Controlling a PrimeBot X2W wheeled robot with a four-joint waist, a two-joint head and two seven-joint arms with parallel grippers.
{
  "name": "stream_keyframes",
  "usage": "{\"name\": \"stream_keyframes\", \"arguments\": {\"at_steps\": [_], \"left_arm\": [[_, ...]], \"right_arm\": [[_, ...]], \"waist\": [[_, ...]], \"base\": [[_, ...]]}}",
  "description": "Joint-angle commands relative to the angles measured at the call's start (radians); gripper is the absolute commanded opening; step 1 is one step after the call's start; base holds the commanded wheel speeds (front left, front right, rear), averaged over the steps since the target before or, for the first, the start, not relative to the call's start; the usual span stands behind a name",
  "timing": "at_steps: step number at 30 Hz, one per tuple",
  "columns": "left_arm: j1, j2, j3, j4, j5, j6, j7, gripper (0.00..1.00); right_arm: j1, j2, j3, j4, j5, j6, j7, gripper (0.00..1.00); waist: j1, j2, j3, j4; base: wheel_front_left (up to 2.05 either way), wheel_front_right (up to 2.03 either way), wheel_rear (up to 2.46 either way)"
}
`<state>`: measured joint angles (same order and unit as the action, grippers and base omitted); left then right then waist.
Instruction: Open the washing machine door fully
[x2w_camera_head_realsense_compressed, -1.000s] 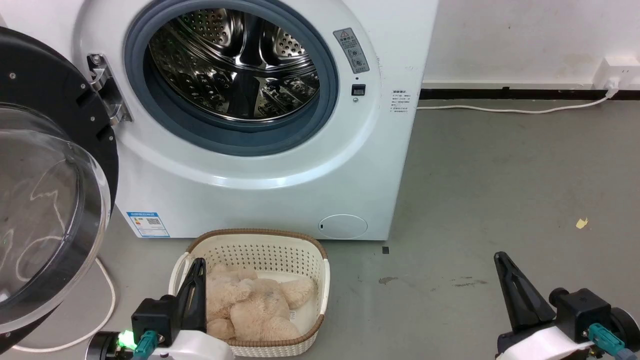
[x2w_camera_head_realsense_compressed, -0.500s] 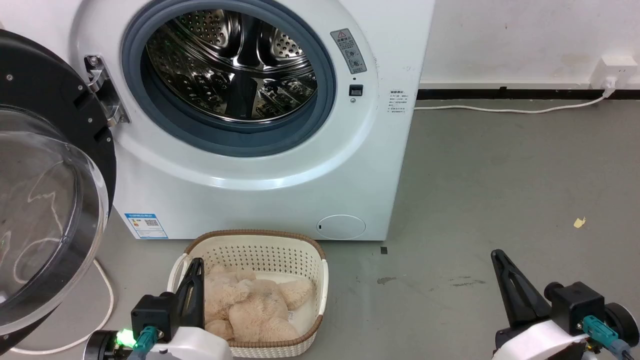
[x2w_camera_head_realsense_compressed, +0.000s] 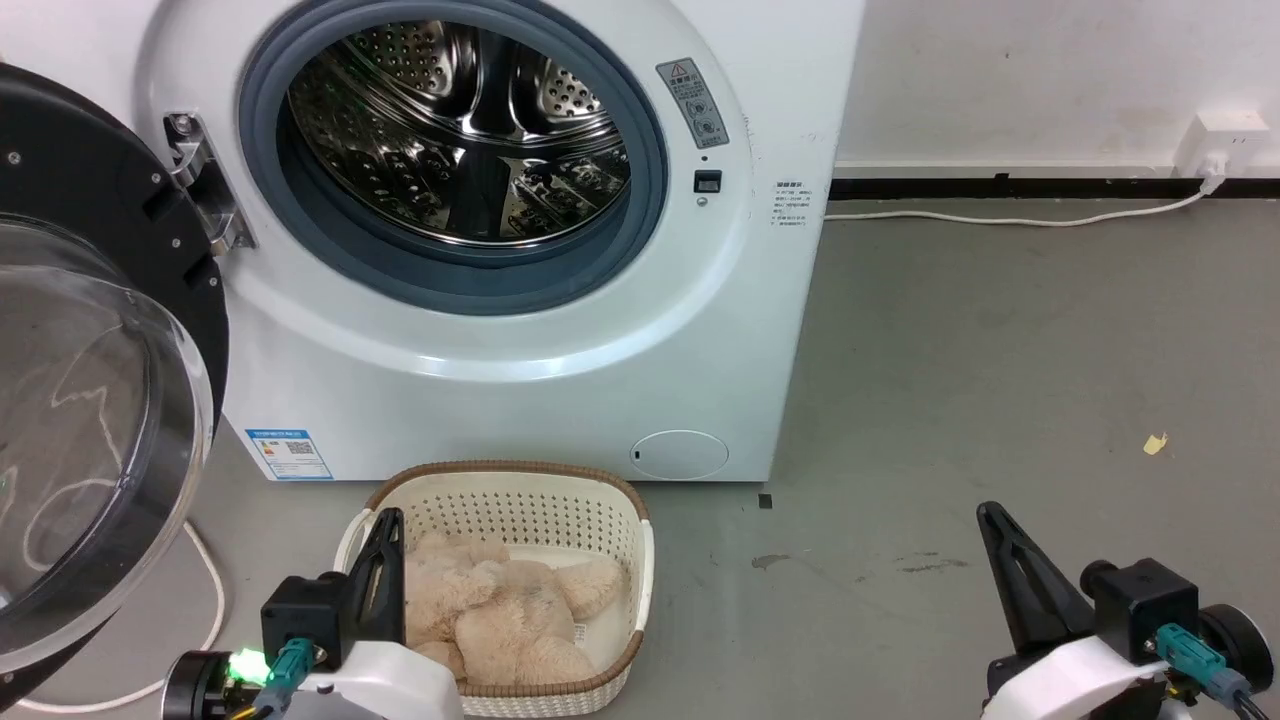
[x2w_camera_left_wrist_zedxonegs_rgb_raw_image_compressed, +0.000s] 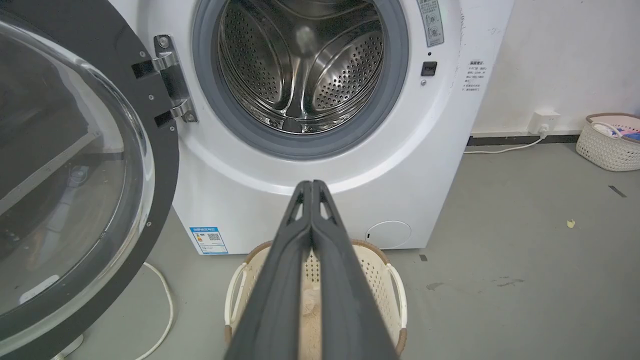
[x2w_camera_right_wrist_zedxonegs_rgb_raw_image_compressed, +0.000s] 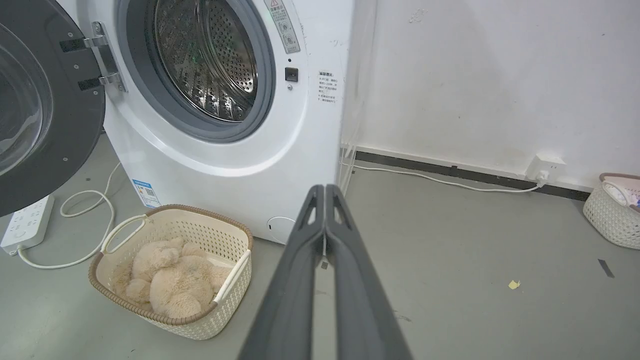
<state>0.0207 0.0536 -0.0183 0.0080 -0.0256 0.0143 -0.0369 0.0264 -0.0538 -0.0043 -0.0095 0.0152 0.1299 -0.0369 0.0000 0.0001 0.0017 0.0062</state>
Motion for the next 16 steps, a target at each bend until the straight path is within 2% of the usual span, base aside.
{"name": "stream_keyframes", "arguments": {"at_steps": [1, 16], "left_arm": [[-0.012, 0.0, 0.004, -0.004, 0.01, -0.007, 0.005, 0.0], [-0.021, -0.003, 0.018, -0.008, 0.026, -0.014, 0.037, 0.0]], "right_arm": [[-0.017, 0.003, 0.001, 0.003, -0.007, 0.001, 0.005, 0.0], [-0.026, 0.004, 0.004, 0.009, -0.015, 0.001, 0.037, 0.0]], "waist": [[0.0, -0.0001, 0.0, -0.001], [0.0, -0.0001, -0.002, -0.006]], "base": [[0.0, 0.0, 0.0], [0.0, 0.0, 0.0]]}}
